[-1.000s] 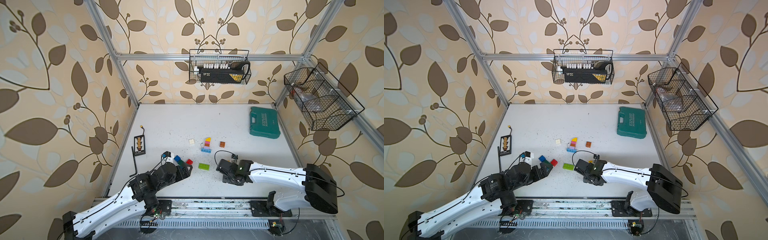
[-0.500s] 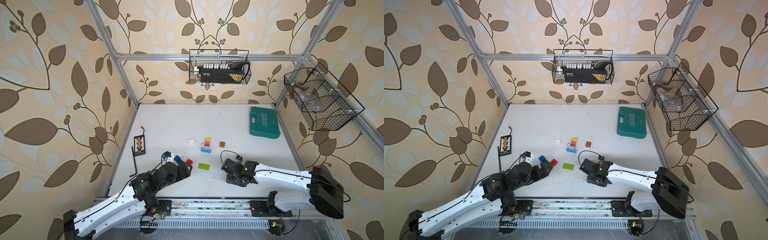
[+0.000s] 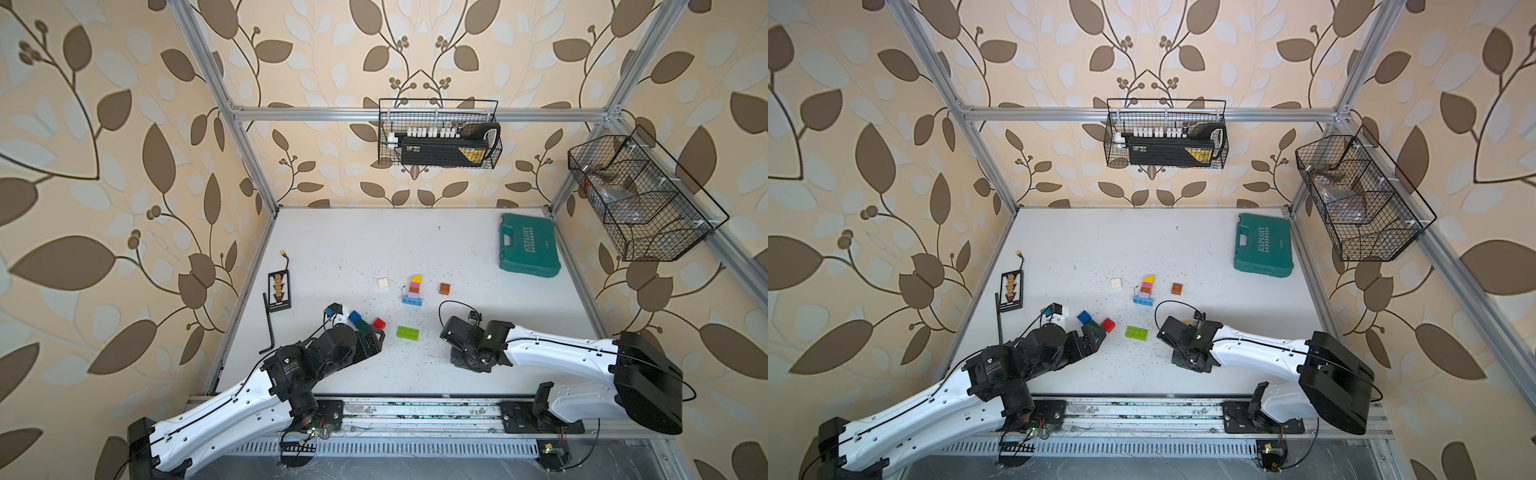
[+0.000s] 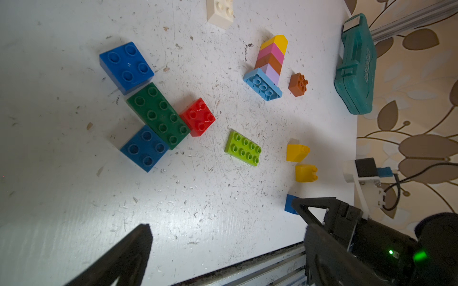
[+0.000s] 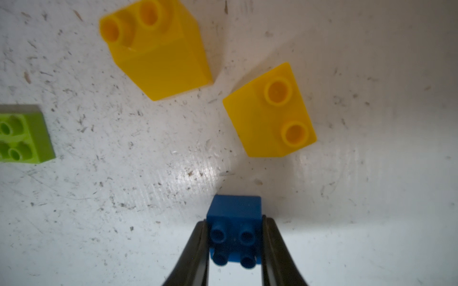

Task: Assemble the number 1 with lego
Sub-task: Pick up the lego brick from the center of the board, then assemble the lego brick with the lego brick.

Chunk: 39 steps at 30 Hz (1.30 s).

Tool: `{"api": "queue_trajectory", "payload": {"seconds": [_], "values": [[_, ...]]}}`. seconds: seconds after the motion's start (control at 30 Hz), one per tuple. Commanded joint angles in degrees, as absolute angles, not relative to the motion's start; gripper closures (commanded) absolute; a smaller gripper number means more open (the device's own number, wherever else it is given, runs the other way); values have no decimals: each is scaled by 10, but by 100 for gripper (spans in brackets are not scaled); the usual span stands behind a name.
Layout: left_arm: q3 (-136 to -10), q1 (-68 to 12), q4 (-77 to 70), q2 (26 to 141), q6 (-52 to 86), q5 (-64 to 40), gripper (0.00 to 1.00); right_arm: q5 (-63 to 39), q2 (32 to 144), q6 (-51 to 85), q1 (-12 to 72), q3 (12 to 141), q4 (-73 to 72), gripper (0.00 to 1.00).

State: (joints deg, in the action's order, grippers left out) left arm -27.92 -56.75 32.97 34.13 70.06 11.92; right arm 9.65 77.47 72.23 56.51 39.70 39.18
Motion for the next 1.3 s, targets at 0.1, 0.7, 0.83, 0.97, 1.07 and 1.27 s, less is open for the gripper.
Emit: {"api": "queue_trajectory", "payload": {"seconds": [0.1,0.7,0.83,0.97,1.07,1.27], "values": [[-283,-572,336,335,704,136,1,105,800,724,584,466,433,82],[-239,-572,366,202,721,160,1,105,1059,682,593,795,489,84],[-230,-572,366,183,722,165,1,97,1082,681,577,811,485,85],[-229,-573,364,182,720,169,1,83,1092,679,563,810,469,87],[-231,-573,360,187,717,170,1,78,1101,679,561,814,464,87],[-233,-572,356,198,712,170,1,64,1118,681,562,820,454,89]]}}
